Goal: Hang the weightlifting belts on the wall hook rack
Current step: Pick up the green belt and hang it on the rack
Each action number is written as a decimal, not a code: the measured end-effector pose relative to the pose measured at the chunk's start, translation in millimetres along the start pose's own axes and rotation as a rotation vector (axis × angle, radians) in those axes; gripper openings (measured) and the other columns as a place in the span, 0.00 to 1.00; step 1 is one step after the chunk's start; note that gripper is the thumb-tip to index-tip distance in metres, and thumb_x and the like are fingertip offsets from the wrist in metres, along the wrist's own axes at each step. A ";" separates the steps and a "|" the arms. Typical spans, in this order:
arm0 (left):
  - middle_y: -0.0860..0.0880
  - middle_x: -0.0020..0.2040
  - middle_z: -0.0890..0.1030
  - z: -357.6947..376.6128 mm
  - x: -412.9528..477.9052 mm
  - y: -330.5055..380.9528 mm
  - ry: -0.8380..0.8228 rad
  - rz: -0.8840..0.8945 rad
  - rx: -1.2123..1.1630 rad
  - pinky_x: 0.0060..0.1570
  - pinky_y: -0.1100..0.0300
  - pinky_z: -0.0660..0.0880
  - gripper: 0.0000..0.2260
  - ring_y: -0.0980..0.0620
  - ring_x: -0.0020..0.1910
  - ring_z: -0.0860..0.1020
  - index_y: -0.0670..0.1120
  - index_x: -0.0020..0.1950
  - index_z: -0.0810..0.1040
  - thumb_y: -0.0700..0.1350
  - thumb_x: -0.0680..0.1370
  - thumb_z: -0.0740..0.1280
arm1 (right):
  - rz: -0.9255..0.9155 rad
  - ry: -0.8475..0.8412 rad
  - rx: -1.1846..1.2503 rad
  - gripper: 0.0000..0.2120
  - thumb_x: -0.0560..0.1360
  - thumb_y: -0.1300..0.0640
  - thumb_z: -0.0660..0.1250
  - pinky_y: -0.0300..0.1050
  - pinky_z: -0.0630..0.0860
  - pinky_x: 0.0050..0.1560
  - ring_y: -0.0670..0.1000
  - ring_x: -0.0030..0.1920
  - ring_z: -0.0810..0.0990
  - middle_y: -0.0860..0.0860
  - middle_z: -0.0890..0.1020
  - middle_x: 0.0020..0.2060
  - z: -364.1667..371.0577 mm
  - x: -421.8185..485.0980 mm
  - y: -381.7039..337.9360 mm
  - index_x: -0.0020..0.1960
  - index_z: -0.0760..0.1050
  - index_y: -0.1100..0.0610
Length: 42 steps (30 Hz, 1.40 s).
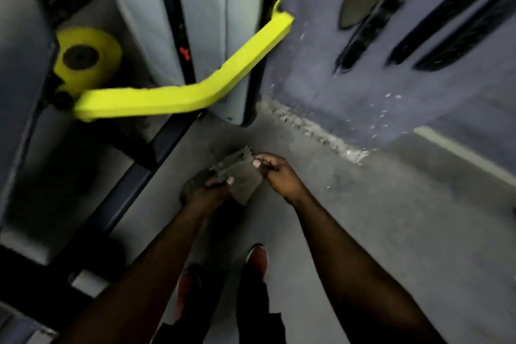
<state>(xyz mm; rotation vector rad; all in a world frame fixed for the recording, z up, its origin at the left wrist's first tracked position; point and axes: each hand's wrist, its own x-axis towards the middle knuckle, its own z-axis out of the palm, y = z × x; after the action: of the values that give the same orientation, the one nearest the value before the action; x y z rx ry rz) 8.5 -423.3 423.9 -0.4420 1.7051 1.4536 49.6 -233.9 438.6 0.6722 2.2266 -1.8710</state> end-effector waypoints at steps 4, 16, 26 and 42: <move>0.48 0.46 0.83 57.1 -70.8 96.5 -0.115 0.221 0.035 0.53 0.55 0.80 0.03 0.42 0.53 0.82 0.47 0.52 0.78 0.43 0.80 0.68 | -0.039 0.124 0.141 0.08 0.81 0.65 0.63 0.35 0.74 0.45 0.37 0.38 0.79 0.43 0.83 0.38 -71.2 -49.2 -83.8 0.58 0.77 0.64; 0.48 0.47 0.87 170.3 -214.2 300.1 -0.555 0.700 -0.120 0.50 0.59 0.82 0.08 0.54 0.46 0.85 0.44 0.55 0.80 0.38 0.76 0.68 | -0.385 0.220 0.217 0.16 0.81 0.59 0.64 0.44 0.82 0.49 0.49 0.55 0.84 0.53 0.83 0.58 -220.0 -136.0 -268.3 0.69 0.71 0.56; 0.48 0.48 0.87 255.4 -277.4 365.1 -0.544 1.005 -0.167 0.49 0.60 0.80 0.09 0.52 0.48 0.85 0.39 0.57 0.82 0.34 0.79 0.66 | -0.650 0.477 -0.021 0.12 0.81 0.59 0.65 0.42 0.80 0.53 0.46 0.51 0.83 0.54 0.84 0.53 -300.9 -184.3 -364.2 0.61 0.78 0.63; 0.42 0.45 0.84 302.5 -343.0 480.3 -0.553 1.125 -0.430 0.57 0.45 0.79 0.04 0.44 0.48 0.81 0.40 0.47 0.81 0.33 0.76 0.69 | -0.850 0.857 -0.315 0.13 0.81 0.55 0.63 0.26 0.72 0.54 0.27 0.50 0.77 0.36 0.81 0.51 -326.5 -184.3 -428.5 0.65 0.75 0.54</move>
<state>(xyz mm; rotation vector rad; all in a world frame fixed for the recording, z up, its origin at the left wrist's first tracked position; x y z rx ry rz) -25.3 -95.7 999.5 0.8020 1.1536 2.4338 81.6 -13.2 962.5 0.5722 3.7277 -1.5463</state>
